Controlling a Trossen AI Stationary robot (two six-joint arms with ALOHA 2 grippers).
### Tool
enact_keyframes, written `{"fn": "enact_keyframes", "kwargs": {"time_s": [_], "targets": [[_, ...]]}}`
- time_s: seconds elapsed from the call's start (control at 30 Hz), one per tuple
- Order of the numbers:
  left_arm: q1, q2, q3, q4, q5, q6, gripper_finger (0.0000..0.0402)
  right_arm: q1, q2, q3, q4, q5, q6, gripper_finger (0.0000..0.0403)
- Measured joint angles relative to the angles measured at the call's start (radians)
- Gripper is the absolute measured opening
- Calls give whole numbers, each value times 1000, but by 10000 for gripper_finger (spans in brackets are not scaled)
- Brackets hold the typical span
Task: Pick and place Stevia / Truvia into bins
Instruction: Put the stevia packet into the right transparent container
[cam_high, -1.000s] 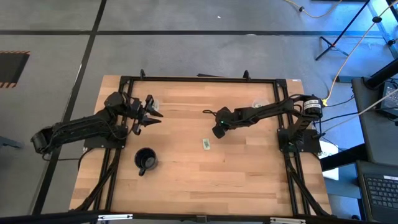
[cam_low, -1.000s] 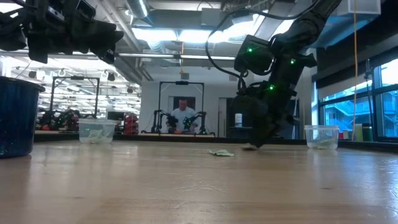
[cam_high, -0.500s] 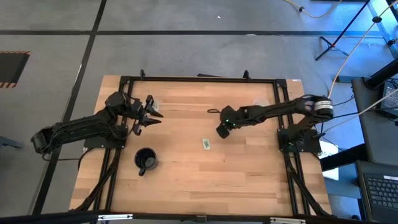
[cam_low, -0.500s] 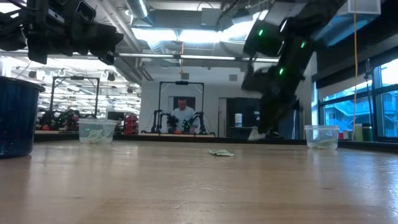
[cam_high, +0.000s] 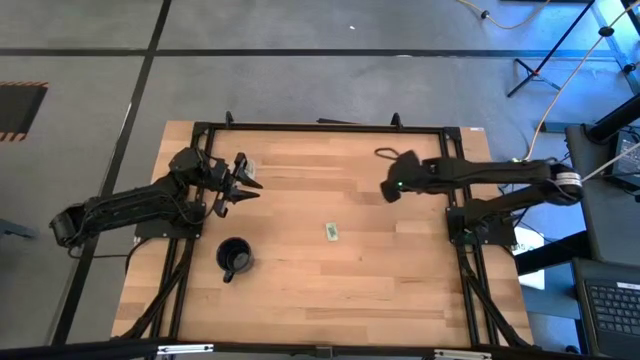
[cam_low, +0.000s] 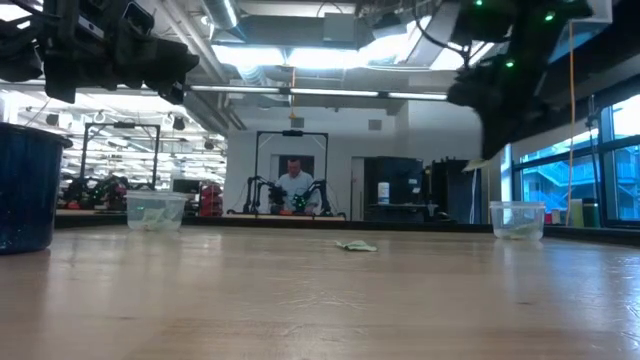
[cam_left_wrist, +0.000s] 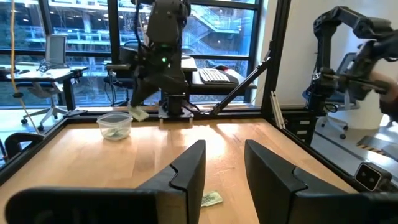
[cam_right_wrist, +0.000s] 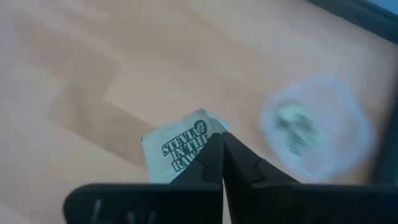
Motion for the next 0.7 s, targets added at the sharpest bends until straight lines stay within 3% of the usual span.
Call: {"fn": "enact_keyframes", "kwargs": {"time_s": [0.2, 0.7], "targets": [[0, 0, 0, 0, -1, 0, 103, -88, -32, 0, -181, 79, 98, 0], [0, 0, 0, 0, -1, 0, 106, -302, 97, 2, -192, 174, 40, 0]]}}
